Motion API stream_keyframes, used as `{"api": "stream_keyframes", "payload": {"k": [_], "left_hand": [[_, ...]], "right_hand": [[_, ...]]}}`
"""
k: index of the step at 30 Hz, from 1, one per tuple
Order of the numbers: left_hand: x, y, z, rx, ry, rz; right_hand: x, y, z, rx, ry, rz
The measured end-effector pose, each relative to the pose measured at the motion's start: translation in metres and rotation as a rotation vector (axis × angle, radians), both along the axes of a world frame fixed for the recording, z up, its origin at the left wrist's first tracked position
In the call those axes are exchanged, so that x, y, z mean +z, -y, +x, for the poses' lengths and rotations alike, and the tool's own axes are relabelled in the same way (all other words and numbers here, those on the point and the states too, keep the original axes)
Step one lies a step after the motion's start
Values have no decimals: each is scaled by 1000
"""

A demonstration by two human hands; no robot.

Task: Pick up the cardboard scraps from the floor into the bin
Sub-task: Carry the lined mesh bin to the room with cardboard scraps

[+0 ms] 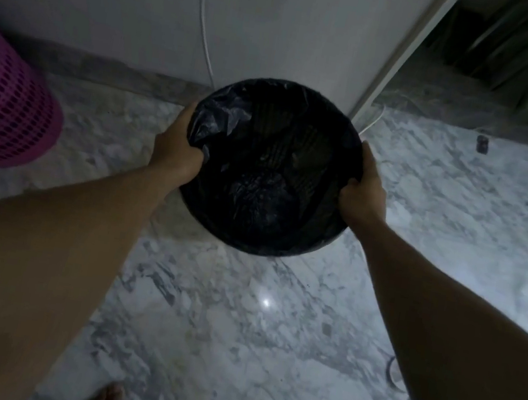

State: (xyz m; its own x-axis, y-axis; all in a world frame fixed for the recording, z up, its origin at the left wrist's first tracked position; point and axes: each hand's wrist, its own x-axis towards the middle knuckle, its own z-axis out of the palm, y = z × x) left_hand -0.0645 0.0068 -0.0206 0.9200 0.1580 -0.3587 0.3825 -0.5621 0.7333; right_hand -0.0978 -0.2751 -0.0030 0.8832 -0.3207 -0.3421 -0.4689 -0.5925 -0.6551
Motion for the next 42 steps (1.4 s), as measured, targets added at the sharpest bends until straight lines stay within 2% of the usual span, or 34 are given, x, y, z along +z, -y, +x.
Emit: {"api": "stream_keyframes", "payload": {"k": [11, 16, 20, 25, 35, 42], "left_hand": [[261, -76, -69, 110, -25, -140], [376, -161, -108, 180, 14, -189], [484, -214, -158, 285, 107, -155], [583, -283, -230, 567, 256, -153], [715, -355, -411, 1034, 428, -161], [768, -332, -579, 1439, 510, -20]], "right_hand": [[246, -49, -30, 96, 60, 147], [359, -116, -37, 199, 136, 322], [440, -186, -43, 321, 189, 394], [536, -287, -56, 463, 241, 495], [661, -466, -118, 1010, 209, 582], [722, -570, -237, 1482, 134, 649]]}}
